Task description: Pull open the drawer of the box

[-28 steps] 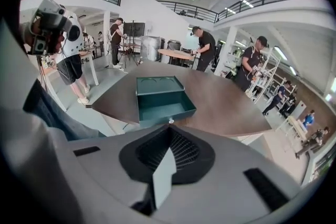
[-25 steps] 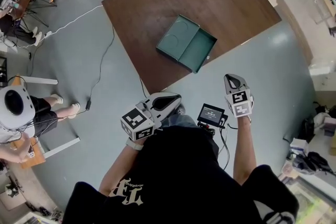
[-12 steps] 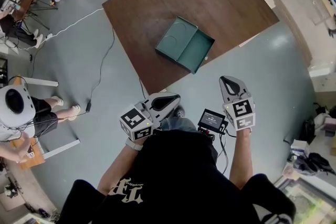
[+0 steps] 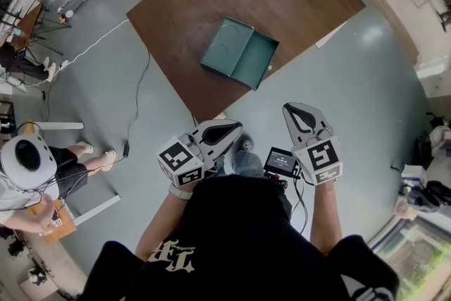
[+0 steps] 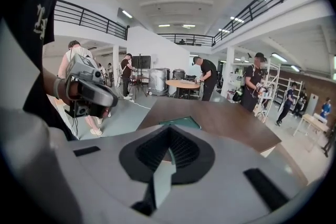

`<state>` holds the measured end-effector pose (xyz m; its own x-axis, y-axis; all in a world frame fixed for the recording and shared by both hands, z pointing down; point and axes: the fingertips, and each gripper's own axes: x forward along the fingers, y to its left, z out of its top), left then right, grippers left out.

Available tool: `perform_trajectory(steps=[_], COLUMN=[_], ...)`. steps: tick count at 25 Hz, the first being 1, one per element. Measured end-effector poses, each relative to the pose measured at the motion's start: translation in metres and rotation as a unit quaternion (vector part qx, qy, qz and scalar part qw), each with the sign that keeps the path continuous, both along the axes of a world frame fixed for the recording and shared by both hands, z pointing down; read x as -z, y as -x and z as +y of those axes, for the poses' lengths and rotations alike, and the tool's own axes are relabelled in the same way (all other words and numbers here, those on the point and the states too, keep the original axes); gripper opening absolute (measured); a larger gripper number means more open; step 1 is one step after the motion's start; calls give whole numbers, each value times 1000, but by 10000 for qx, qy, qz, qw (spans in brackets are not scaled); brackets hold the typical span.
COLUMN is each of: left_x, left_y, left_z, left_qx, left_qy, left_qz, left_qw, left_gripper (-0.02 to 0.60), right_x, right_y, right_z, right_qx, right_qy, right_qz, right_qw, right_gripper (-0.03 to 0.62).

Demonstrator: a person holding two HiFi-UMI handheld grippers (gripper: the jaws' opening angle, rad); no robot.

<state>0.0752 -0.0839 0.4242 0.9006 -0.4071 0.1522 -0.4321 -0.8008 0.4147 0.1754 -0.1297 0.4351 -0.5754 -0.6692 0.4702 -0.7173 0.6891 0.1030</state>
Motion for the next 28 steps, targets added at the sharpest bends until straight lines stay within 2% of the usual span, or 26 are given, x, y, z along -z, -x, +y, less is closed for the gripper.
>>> perform_trajectory(steps=[6,10,16,20,28], left_x=[10,17,27,36,37], left_y=[8,22,66,94,155], left_z=[-19,-37,-38,-56,-62], left_qx=[106,-16,93,165,46], left_qy=[-234,-423,-472,-657,-723], left_qz=[-89,-24,50,229,418], left_qw=[9996,9991,9988,9974,9965], left_gripper=[5,5,5,5,5], right_x=[15,17,25,25,35], right_y=[4,13,57,91,155], right_z=[12,3,13,0,-1], right_qx=[-282,-511,-599,-569,-558], right_qy=[-33,-123,11,-90,-151], right_qz=[-539,-626,-799,-660,-478], right_qw=[9981,9967,9950,9962,9972], right_gripper=[-11,-11,-11,-11,-11])
